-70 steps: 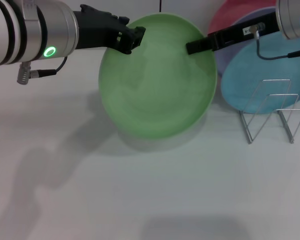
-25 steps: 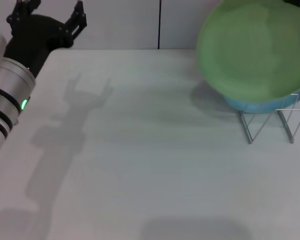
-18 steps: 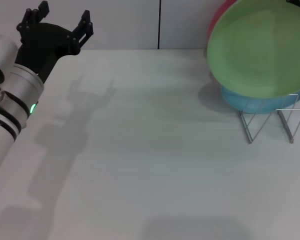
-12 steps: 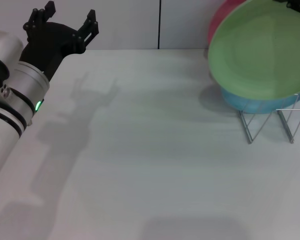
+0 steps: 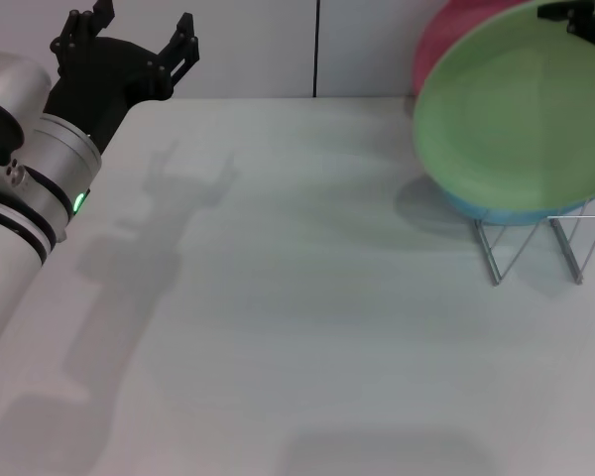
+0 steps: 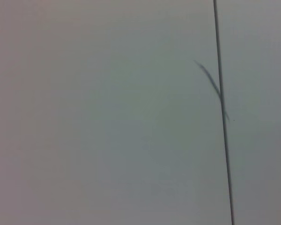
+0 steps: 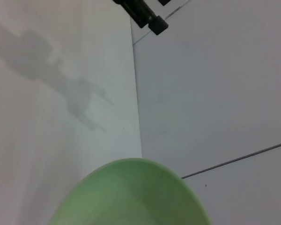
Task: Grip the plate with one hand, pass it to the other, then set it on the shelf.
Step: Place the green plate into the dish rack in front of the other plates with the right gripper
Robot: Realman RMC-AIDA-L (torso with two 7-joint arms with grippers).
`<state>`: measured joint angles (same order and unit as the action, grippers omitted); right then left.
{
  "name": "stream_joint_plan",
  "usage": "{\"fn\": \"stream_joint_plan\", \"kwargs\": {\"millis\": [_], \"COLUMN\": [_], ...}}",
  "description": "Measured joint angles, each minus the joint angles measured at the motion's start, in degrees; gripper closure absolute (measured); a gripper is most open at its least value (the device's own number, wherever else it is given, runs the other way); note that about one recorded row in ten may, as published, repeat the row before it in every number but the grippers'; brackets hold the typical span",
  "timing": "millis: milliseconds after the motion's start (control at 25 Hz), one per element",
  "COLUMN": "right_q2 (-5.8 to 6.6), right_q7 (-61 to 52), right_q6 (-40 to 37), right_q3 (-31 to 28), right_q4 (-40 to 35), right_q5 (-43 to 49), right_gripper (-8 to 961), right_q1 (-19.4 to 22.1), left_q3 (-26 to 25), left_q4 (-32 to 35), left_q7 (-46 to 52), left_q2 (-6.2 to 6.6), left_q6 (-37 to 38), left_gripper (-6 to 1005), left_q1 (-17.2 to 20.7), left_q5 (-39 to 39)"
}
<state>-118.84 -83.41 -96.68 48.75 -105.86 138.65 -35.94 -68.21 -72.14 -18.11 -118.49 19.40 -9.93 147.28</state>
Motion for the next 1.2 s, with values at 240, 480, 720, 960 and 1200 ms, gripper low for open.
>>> {"fn": "stream_joint_plan", "kwargs": {"millis": [240,480,720,960,1200], "right_q2": [-0.17,-0.21,-0.22,-0.37,-0.51], "right_q7": [0.05,0.31,2.62,7.05,11.42], "right_q6": [0.08,0.36,0.45,0.49,0.66], "right_q3": [0.45,0.47,0.38,-0.08,-0.13], "right_q4": [-0.63,-0.8,-0.79,-0.3,0.69], "right_q5": [-0.1,-0.2,-0.31,-1.57,-2.16], "right_gripper": [893,893,893,892,892], "right_q1": [1.0,1.66,2.71,4.24,5.42], "left_q3": [0.0,0.18,0.36,0.43,0.73], "left_q4": [0.48,0.56,0.65,1.16,3.59], "left_q7": [0.01,0.01,0.01,0.06,2.82], "left_q2": [0.02,0.02,0.02,-0.04,-0.07], "left_q6": [0.01,-0.17,-0.32,-0.41,-0.47], "left_gripper": [138,138,138,138,138], "left_q1": [-0.23,-0.68,-0.84,-1.28,-3.4], "left_q5": [-0.03,-0.07,-0.07,-0.07,-0.06]}}
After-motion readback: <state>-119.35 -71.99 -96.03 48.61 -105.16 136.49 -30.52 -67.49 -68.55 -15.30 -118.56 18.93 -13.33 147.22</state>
